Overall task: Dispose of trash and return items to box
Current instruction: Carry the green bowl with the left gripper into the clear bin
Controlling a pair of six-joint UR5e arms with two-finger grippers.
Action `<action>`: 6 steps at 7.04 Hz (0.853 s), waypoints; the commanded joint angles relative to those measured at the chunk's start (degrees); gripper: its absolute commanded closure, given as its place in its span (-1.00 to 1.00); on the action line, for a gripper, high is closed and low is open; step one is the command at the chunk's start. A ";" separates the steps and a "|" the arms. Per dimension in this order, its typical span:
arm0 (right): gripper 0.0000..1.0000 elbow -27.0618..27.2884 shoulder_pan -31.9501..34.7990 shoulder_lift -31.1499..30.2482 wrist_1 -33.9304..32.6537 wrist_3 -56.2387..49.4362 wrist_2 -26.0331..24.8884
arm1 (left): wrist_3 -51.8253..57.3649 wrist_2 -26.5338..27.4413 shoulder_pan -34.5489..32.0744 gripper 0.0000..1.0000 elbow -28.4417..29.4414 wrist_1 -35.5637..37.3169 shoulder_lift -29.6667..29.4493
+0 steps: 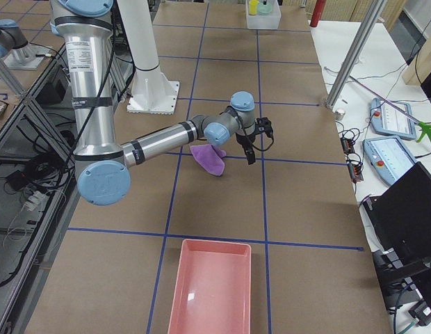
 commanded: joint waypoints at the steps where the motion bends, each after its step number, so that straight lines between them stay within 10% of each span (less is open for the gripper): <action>1: -1.00 -0.01 0.00 0.09 0.00 0.00 0.00 | -0.44 2.53 -0.70 1.00 1.96 -1.95 -0.40; 5: -1.00 -0.01 -0.09 0.35 -0.09 0.00 -0.01 | -12.11 8.44 5.88 0.94 8.44 -16.25 -1.10; 6: -1.00 -0.01 -0.09 0.44 -0.09 0.09 0.00 | -11.87 8.26 6.06 -0.06 8.37 -16.28 -1.02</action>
